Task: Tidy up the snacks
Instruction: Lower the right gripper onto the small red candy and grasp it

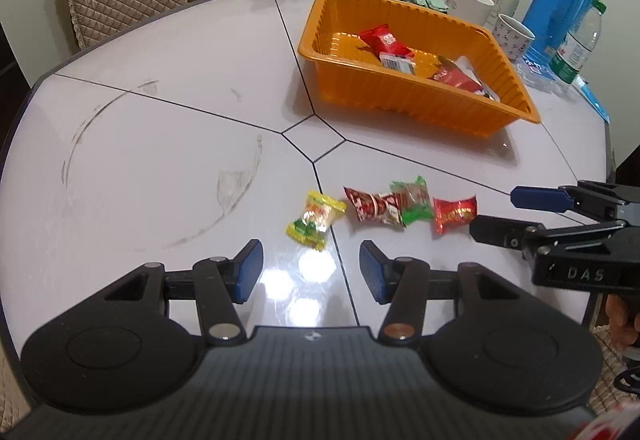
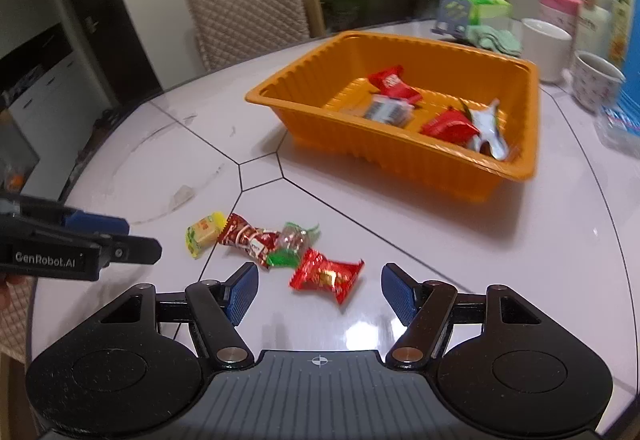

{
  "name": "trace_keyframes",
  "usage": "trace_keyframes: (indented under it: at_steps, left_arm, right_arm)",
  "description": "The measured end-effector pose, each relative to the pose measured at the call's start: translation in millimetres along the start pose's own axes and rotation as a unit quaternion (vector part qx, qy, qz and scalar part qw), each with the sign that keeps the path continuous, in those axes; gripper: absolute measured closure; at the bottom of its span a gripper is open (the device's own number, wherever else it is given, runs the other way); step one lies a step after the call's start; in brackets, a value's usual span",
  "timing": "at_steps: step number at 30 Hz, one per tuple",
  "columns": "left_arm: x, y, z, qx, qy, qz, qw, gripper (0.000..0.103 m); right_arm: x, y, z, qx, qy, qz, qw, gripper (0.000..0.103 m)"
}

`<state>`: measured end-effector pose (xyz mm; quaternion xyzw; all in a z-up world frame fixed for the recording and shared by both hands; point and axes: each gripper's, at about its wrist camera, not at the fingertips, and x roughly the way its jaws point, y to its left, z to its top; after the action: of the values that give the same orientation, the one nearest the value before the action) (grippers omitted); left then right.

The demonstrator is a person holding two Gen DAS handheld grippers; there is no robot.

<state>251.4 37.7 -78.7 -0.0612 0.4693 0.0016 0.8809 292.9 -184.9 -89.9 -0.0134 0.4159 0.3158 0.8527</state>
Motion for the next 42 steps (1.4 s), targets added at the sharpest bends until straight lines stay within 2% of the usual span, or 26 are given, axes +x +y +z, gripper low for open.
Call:
trace_keyframes:
  at_steps: [13, 17, 20, 22, 26, 29, 37, 42]
  left_arm:
    - [18.7, 2.8, 8.1, -0.003, 0.014, 0.006, 0.9999, 0.053]
    - [21.0, 2.9, 9.3, -0.003, 0.017, 0.005, 0.9998, 0.053]
    - [23.6, 3.8, 10.4, -0.003, 0.019, 0.005, 0.9998, 0.053]
    - [25.3, 4.1, 11.1, -0.002, 0.020, 0.003, 0.9998, 0.053]
    - [29.9, 2.5, 12.7, 0.004, 0.021, 0.003, 0.9998, 0.053]
    - [33.5, 1.7, 13.8, 0.011, 0.022, 0.002, 0.9997, 0.053]
    - [45.6, 2.8, 17.2, 0.031, 0.030, 0.003, 0.9991, 0.054]
    - [52.0, 1.7, 19.8, 0.045, 0.032, 0.001, 0.9985, 0.061]
  right_arm:
    - [39.6, -0.6, 11.8, -0.074, 0.024, 0.046, 0.996, 0.035]
    - [44.9, 0.5, 9.8, -0.094, 0.043, 0.056, 0.993, 0.048]
    - [44.1, -0.3, 7.7, -0.095, 0.048, 0.058, 0.993, 0.050]
    - [42.7, -1.2, 5.9, -0.091, 0.050, 0.059, 0.993, 0.052]
    - [43.2, -1.8, 1.7, -0.081, 0.058, 0.050, 0.994, 0.068]
    - [42.6, -4.6, -1.2, -0.066, 0.056, 0.043, 0.995, 0.073]
    - [34.4, -12.1, 0.1, -0.027, 0.041, 0.019, 0.999, 0.082]
    - [22.7, -20.2, 3.2, 0.000, 0.028, 0.012, 1.000, 0.082]
